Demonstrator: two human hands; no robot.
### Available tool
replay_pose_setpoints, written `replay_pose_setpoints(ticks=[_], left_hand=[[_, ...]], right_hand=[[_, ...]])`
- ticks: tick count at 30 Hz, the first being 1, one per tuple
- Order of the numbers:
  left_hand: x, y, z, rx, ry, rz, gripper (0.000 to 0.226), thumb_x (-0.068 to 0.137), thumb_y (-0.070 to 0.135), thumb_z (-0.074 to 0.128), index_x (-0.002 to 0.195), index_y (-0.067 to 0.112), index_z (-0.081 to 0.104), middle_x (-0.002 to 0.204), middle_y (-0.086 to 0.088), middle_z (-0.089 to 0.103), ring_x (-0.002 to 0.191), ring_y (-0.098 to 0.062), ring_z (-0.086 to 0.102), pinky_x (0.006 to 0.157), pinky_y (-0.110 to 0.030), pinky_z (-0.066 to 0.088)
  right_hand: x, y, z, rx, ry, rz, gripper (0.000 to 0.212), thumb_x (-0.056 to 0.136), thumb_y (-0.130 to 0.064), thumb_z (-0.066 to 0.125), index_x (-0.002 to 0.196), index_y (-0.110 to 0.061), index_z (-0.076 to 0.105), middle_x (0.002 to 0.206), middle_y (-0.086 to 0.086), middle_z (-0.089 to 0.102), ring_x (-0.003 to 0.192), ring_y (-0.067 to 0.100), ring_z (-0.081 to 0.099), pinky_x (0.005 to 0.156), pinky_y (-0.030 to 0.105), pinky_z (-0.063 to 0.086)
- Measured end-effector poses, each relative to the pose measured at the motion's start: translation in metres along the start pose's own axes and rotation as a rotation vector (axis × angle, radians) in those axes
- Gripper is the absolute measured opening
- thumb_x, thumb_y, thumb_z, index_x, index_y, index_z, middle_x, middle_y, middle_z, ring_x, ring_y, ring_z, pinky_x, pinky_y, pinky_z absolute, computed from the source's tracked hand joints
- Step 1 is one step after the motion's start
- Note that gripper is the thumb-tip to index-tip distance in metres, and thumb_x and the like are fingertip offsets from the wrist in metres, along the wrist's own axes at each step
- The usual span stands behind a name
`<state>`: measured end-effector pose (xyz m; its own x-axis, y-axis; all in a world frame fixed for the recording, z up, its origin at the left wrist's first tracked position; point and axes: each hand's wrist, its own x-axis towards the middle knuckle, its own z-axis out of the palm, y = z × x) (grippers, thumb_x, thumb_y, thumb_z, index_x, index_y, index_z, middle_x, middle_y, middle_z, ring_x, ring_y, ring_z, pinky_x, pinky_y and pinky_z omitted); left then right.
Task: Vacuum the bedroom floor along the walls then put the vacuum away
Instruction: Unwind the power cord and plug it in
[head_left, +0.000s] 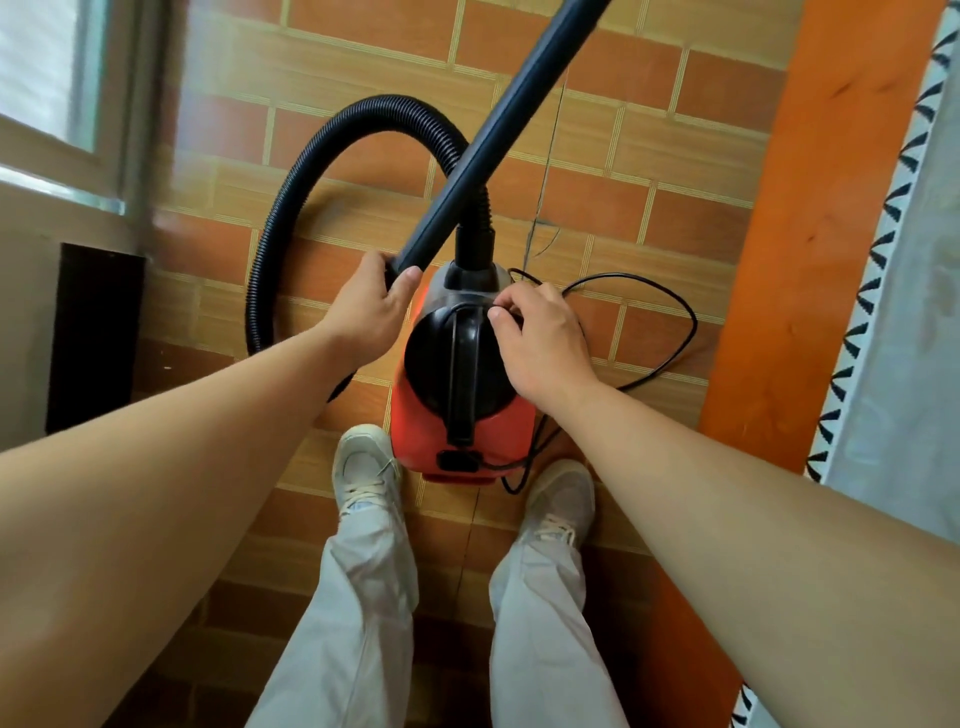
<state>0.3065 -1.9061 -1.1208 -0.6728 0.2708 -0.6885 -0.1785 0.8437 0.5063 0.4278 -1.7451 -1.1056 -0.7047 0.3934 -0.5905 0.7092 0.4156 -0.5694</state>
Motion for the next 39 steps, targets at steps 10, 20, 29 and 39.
replay_pose_setpoints(ticks=[10, 20, 29, 39], left_hand=[[0.016, -0.012, -0.004, 0.159, -0.11, 0.104, 0.042, 0.106, 0.033, 0.053, 0.145, 0.017, 0.047, 0.128, -0.005, 0.061, 0.112, -0.022, 0.055, 0.093, -0.034, 0.04], [0.005, -0.03, -0.009, 0.199, -0.175, 0.172, 0.058, 0.107, 0.033, 0.051, 0.161, 0.019, 0.032, 0.158, -0.006, 0.045, 0.145, -0.023, 0.041, 0.115, -0.033, 0.03], [0.009, -0.04, -0.01, 0.247, -0.083, 0.176, 0.05, 0.105, 0.029, 0.056, 0.152, 0.019, 0.043, 0.145, -0.008, 0.055, 0.132, -0.028, 0.05, 0.109, -0.041, 0.038], [0.003, -0.039, -0.008, 0.332, 0.03, 0.211, 0.06, 0.099, 0.026, 0.066, 0.153, 0.016, 0.042, 0.149, -0.009, 0.053, 0.137, -0.031, 0.049, 0.116, -0.051, 0.038]], right_hand=[[0.007, -0.003, 0.001, -0.001, 0.017, 0.005, 0.02, 0.103, -0.032, 0.054, 0.114, -0.026, 0.068, 0.113, -0.002, 0.055, 0.101, 0.015, 0.046, 0.081, 0.029, 0.032], [0.005, -0.002, 0.004, 0.015, 0.032, -0.011, 0.023, 0.102, -0.031, 0.055, 0.12, -0.025, 0.068, 0.116, -0.002, 0.054, 0.107, 0.013, 0.043, 0.089, 0.026, 0.032], [0.004, 0.0, 0.009, -0.004, 0.071, -0.026, 0.025, 0.103, -0.032, 0.054, 0.121, -0.024, 0.069, 0.111, -0.004, 0.05, 0.112, 0.018, 0.046, 0.089, 0.027, 0.032], [0.004, 0.004, 0.016, 0.002, 0.112, -0.038, 0.025, 0.103, -0.032, 0.055, 0.121, -0.023, 0.069, 0.11, -0.003, 0.05, 0.112, 0.018, 0.047, 0.091, 0.029, 0.038]])
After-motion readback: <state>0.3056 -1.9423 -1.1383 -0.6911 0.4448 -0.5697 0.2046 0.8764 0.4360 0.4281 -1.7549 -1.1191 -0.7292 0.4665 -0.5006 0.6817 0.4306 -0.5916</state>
